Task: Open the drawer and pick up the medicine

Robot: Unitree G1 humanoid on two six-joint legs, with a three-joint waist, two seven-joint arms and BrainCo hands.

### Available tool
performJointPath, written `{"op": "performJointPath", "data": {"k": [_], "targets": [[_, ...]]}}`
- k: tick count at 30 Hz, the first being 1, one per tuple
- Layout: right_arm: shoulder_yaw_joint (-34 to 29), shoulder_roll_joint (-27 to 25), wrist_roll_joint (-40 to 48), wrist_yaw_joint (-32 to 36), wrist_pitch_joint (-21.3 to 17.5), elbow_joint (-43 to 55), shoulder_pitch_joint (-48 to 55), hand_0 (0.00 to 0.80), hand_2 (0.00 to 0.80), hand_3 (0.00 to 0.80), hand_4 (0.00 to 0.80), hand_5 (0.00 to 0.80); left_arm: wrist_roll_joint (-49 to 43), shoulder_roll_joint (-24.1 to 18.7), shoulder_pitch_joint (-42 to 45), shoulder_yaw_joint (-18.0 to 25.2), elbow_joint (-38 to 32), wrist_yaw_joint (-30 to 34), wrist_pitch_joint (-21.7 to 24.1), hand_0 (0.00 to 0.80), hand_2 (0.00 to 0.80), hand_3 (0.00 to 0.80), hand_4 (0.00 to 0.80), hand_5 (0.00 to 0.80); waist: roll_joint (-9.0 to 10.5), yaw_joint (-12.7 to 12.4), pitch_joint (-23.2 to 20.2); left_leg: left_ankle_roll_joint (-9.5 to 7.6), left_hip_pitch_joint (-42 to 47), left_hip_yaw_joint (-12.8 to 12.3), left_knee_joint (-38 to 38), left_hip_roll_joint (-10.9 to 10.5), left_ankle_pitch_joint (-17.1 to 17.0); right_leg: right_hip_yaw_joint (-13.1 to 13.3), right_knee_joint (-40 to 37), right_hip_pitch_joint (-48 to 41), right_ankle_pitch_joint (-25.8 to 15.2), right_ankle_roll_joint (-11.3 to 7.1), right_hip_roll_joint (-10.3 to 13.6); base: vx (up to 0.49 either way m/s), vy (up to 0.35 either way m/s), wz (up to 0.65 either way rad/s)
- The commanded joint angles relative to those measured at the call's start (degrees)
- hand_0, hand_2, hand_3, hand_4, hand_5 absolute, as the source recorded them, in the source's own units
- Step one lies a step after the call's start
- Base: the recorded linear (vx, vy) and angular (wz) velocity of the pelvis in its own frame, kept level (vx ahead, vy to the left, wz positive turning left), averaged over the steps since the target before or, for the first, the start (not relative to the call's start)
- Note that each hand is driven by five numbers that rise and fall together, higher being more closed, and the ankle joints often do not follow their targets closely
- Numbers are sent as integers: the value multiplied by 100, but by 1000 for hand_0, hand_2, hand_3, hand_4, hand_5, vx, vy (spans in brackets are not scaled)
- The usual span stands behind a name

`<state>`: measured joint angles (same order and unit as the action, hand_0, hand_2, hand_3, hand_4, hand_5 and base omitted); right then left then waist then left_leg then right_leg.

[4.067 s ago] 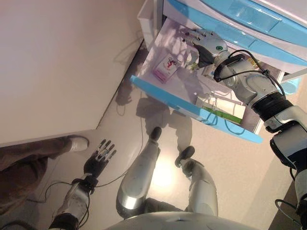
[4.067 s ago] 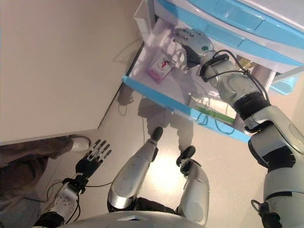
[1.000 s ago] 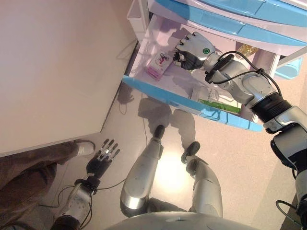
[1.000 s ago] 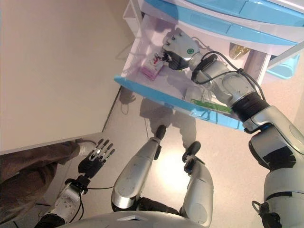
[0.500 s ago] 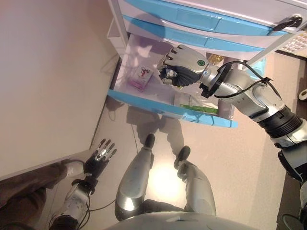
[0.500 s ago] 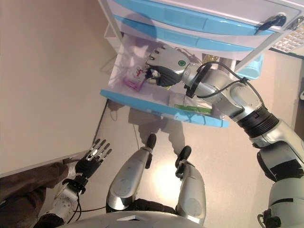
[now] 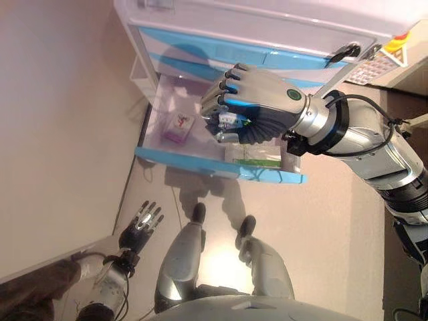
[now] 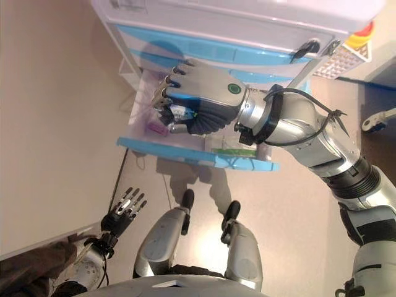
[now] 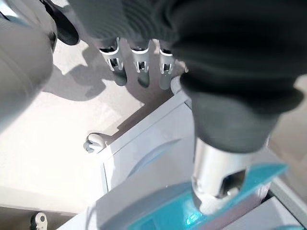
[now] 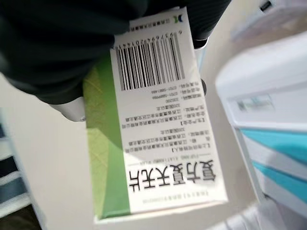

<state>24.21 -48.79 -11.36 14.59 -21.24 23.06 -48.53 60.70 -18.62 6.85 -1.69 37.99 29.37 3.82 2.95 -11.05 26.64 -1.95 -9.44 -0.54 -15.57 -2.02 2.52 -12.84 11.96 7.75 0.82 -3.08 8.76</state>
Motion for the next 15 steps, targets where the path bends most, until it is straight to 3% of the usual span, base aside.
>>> {"op": "performJointPath", "data": {"k": [1, 15], "targets": [[-311, 26, 511, 5, -115, 460, 101, 800, 800, 800, 800, 800, -208, 52, 521, 42, 13, 118, 62, 0, 0, 0, 0, 0, -96, -75, -578, -62, 183, -54, 542, -206, 411, -9, 753, -209, 704, -315, 28, 53, -11, -6], [-923, 284, 859, -251, 179, 783, 212, 800, 800, 800, 800, 800, -389, 239, 551, 103, 174, -38, 8, 0, 0, 0, 0, 0, -33, 32, -999, -65, 427, -119, 617, -196, 465, 56, 698, -414, 763, -295, 4, 48, -1, -5]]}}
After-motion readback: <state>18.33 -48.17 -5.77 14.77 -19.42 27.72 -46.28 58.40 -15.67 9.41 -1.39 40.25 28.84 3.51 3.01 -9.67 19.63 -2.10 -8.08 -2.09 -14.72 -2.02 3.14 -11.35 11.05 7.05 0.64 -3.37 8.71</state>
